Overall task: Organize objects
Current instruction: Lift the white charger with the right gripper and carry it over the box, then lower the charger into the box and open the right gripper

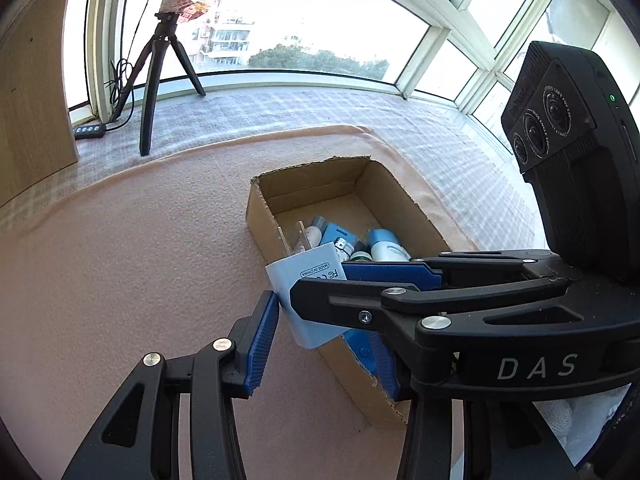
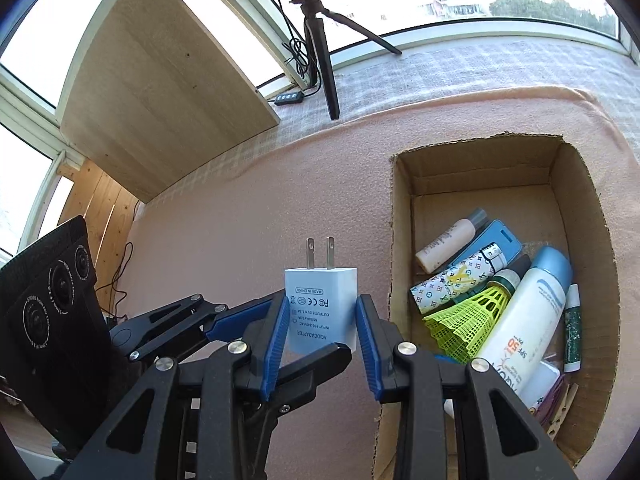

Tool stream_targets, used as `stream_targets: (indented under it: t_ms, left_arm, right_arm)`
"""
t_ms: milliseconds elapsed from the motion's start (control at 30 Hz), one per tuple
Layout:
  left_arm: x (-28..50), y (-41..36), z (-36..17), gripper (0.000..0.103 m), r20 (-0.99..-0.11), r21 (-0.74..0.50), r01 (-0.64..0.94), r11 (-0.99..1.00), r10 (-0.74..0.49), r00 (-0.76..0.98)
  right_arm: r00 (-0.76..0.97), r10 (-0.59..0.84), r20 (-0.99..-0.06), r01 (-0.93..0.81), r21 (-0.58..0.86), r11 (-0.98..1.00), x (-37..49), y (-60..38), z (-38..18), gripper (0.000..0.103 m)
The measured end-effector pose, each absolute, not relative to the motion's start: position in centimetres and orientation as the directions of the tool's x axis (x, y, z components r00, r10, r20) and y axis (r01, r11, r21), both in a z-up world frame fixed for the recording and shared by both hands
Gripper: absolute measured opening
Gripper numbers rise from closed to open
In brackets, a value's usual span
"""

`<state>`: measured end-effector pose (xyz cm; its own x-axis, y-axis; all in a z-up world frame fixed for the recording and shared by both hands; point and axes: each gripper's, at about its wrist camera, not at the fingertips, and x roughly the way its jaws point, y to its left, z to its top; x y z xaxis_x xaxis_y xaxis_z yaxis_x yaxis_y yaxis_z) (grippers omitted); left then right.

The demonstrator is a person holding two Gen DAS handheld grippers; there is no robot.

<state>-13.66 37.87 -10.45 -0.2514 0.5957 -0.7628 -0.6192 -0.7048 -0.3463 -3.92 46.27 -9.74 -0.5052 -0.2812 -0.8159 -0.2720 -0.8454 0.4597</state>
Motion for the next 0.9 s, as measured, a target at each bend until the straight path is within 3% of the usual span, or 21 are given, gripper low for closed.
stream_targets:
  t_ms: [400, 800, 833, 867, 900]
  left_arm:
    - [-17.0, 48.8, -11.1, 0.047, -0.773, -0.332, -0.692, -0.641, 0.605, -0.190]
    - [-18.8, 53.7, -13.4, 0.048, -0.794, -0.328, -0.702, -0.632, 0.588, -0.158]
    - [-18.9, 53.7, -13.3, 0.052, -0.793, -0.330, -0.698, -0.636, 0.588, -0.160]
    - [-19.0, 53.8, -13.3, 0.067, -0.797, -0.329, -0.693, -0.642, 0.583, -0.161]
    - [-19.2, 53.7, -13.2, 0.074, -0.801, -0.323, -0.688, -0.650, 0.575, -0.167]
  right_arm:
    - [-0.533, -0.168, -0.830, -0.395, 0.419, -0.817, -3.7, 55.2, -9.9, 0.032]
    - [-0.520, -0.133, -0.844, -0.453, 0.405, -0.794, -3.8, 59.4, -12.2, 0.032]
    - [-0.525, -0.127, -0.842, -0.454, 0.403, -0.795, -3.8, 59.6, -12.2, 0.033]
    - [-0.524, -0.118, -0.844, -0.458, 0.395, -0.796, -3.8, 59.8, -12.2, 0.039]
    - [-0.515, -0.105, -0.851, -0.466, 0.380, -0.799, -3.9, 59.9, -12.2, 0.046]
